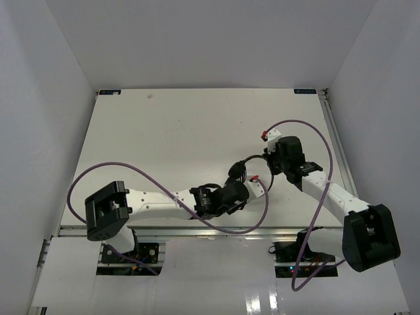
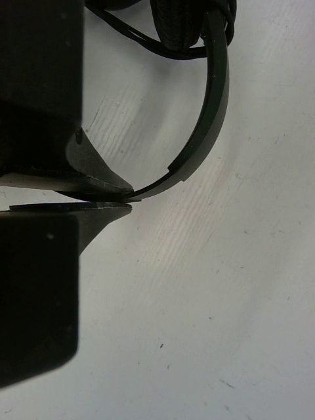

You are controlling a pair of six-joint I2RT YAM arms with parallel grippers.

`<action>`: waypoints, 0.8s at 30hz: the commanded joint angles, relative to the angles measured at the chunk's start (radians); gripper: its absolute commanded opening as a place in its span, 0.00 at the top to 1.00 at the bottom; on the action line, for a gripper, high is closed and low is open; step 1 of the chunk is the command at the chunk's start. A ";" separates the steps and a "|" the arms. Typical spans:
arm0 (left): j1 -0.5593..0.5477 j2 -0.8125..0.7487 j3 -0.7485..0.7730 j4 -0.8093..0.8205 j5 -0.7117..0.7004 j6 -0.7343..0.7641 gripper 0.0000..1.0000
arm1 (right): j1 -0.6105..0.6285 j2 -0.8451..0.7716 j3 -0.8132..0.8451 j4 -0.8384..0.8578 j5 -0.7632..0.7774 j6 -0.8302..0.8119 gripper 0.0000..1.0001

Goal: Wrap the headphones

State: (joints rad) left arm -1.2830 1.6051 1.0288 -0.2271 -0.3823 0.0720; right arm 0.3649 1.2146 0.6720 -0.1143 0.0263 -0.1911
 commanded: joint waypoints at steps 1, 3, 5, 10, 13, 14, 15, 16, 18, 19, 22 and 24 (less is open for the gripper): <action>0.079 0.028 0.067 -0.023 -0.050 0.098 1.00 | 0.003 0.051 0.036 0.093 -0.100 0.026 0.92; 0.113 0.045 0.082 0.007 -0.046 0.118 1.00 | 0.003 0.078 0.056 0.092 -0.144 0.029 0.92; 0.135 0.067 0.101 0.028 -0.051 0.151 0.99 | 0.003 0.117 0.078 0.087 -0.174 0.031 0.92; 0.173 0.146 0.165 0.041 -0.085 0.235 0.95 | 0.003 0.185 0.118 0.082 -0.218 0.040 0.92; 0.189 0.188 0.190 0.078 -0.110 0.287 0.88 | 0.003 0.227 0.140 0.080 -0.256 0.056 0.92; 0.193 0.199 0.196 0.088 -0.113 0.298 0.86 | 0.004 0.236 0.149 0.078 -0.271 0.061 0.92; 0.195 0.212 0.203 0.095 -0.115 0.307 0.84 | 0.004 0.243 0.158 0.075 -0.282 0.066 0.92; 0.196 0.223 0.213 0.099 -0.120 0.317 0.84 | 0.003 0.253 0.165 0.072 -0.284 0.070 0.92; 0.200 0.248 0.235 0.102 -0.139 0.334 0.77 | 0.003 0.275 0.183 0.065 -0.300 0.075 0.92; 0.200 0.254 0.240 0.103 -0.152 0.342 0.71 | 0.003 0.282 0.189 0.064 -0.303 0.077 0.92; 0.201 0.257 0.236 0.122 -0.188 0.370 0.56 | 0.005 0.297 0.197 0.065 -0.315 0.079 0.92; 0.205 0.257 0.232 0.136 -0.194 0.389 0.54 | 0.003 0.308 0.204 0.062 -0.325 0.082 0.92</action>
State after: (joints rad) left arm -1.0894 1.8716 1.2338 -0.1631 -0.5339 0.4037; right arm 0.3538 1.5194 0.8209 -0.0754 -0.1678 -0.1389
